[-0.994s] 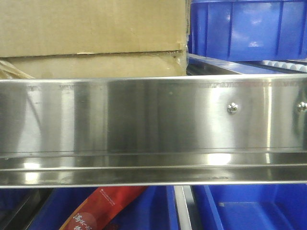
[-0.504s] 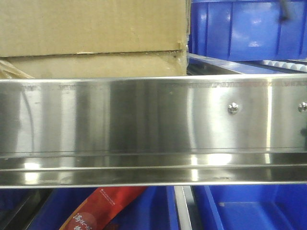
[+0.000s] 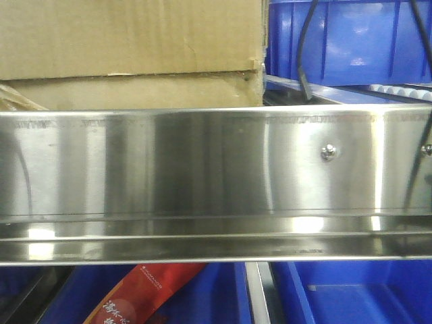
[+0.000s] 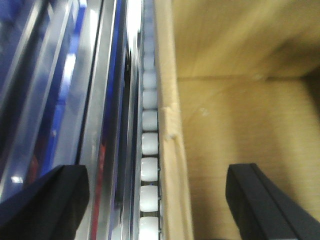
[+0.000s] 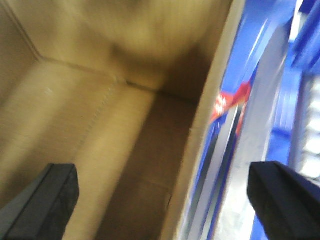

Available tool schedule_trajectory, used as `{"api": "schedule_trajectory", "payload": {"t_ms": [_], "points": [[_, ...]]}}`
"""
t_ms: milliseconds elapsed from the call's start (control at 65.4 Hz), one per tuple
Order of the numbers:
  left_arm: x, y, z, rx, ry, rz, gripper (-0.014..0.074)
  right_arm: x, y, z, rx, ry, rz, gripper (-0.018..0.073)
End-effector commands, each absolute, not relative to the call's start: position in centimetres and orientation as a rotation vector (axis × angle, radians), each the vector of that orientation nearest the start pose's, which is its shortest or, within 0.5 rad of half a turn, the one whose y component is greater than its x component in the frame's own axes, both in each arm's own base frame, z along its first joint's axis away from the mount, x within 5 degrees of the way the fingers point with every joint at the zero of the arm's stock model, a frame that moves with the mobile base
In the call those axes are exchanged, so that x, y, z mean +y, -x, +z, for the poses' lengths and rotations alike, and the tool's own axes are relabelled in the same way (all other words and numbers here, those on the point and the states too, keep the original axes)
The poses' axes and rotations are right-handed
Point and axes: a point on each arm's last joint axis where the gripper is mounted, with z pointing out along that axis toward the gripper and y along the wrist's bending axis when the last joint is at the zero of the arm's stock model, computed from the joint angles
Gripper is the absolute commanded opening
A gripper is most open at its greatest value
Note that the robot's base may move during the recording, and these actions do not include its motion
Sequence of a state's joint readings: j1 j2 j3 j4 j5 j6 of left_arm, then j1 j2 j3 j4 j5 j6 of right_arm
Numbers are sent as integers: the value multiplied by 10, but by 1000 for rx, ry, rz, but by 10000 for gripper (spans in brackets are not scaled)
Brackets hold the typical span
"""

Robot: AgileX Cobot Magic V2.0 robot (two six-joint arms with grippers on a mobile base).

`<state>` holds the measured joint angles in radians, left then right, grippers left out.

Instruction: Grab carton from right shelf to conveyor

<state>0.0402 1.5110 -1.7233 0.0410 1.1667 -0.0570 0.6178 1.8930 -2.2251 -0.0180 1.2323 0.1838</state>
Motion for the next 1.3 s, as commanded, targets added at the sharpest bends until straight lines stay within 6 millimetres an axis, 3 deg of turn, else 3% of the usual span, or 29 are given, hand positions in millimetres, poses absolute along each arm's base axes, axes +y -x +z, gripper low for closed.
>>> {"api": "schedule_trajectory", "payload": {"t_ms": [0, 76, 153, 275, 352, 550, 611, 749, 871, 1070, 1192, 1284], "points": [[16, -318, 431, 2428, 114, 41, 465, 237, -339, 431, 2349, 513, 331, 570], [16, -322, 427, 2442, 115, 42, 465, 239, -342, 427, 2359, 515, 327, 528], [17, -325, 424, 2451, 115, 42, 464, 239, -342, 426, 2360, 516, 325, 414], [16, -328, 420, 2462, 115, 37, 430, 239, -342, 426, 2365, 496, 330, 111], [15, -330, 418, 2470, 117, 22, 349, 239, -342, 426, 2366, 493, 332, -89], [14, -331, 416, 2487, 120, -6, -48, 239, -342, 426, 2370, 477, 338, -59], [14, -331, 415, 2491, 120, -6, 0, 238, -341, 429, 2364, 476, 341, -59], [11, -325, 423, 2508, 110, -9, -19, 231, -333, 443, 2329, 467, 340, -59], [2, -316, 452, 2410, 80, -25, -19, 219, -321, 463, 2274, 451, 324, -59], [-26, -279, 508, 2217, 25, -107, -19, 197, -297, 495, 2188, 423, 302, -59], [-41, -262, 516, 2192, -11, -136, -19, 185, -280, 506, 2164, 416, 307, -59], [-51, -250, 514, 2195, -20, -157, -19, 175, -270, 504, 2178, 417, 266, -59]]}}
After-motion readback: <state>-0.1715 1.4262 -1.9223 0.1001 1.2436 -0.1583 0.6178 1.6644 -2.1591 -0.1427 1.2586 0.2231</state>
